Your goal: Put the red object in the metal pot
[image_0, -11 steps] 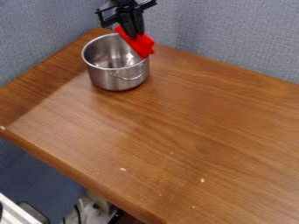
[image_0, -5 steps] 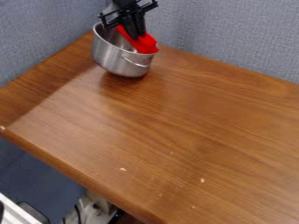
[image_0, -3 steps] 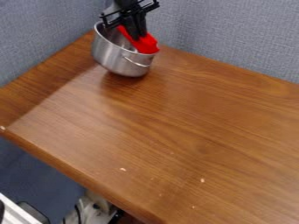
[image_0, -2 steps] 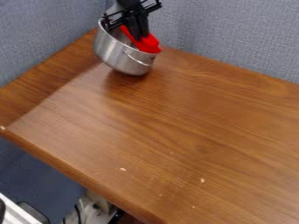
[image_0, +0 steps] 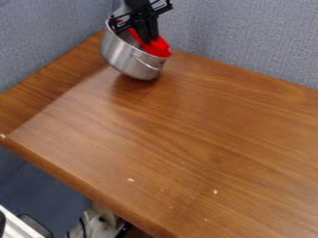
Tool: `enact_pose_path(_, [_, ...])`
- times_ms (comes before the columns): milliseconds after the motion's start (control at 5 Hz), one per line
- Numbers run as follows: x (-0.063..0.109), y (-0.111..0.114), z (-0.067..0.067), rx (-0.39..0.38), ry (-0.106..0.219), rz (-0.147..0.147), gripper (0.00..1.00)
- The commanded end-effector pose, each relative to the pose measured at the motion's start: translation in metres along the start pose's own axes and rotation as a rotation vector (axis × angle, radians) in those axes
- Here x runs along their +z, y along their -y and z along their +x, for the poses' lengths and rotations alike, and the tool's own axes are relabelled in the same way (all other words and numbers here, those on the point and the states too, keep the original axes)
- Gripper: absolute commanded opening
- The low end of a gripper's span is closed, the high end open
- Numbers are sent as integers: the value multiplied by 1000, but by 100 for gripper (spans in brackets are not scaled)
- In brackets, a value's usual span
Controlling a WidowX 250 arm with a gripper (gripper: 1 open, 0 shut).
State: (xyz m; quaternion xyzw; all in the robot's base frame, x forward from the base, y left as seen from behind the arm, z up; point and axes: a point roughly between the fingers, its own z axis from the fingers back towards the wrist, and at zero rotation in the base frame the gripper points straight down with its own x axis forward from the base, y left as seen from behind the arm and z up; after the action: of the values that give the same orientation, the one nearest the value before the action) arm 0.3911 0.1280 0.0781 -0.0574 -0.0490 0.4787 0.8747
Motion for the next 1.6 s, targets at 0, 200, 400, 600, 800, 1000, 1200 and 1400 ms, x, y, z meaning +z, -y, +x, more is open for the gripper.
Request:
enact_pose_path(0, [-66,-58,-32,40,-153,218,0])
enact_pose_path(200, [-69,-55,-29,42,-152,224,0])
enact_pose_path(400, [-74,-52,-25,44,-151,230,0])
enact_pose_path(600, [-77,-50,-24,45,-150,236,0])
enact_pose_path(800, [-79,-48,-23,45,-148,239,100])
enact_pose_path(1000, [-79,-45,-21,45,-146,241,100])
enact_pose_path(1200, [-81,-43,-20,51,-144,244,100])
enact_pose_path(1400, [-82,-41,-18,56,-141,246,100])
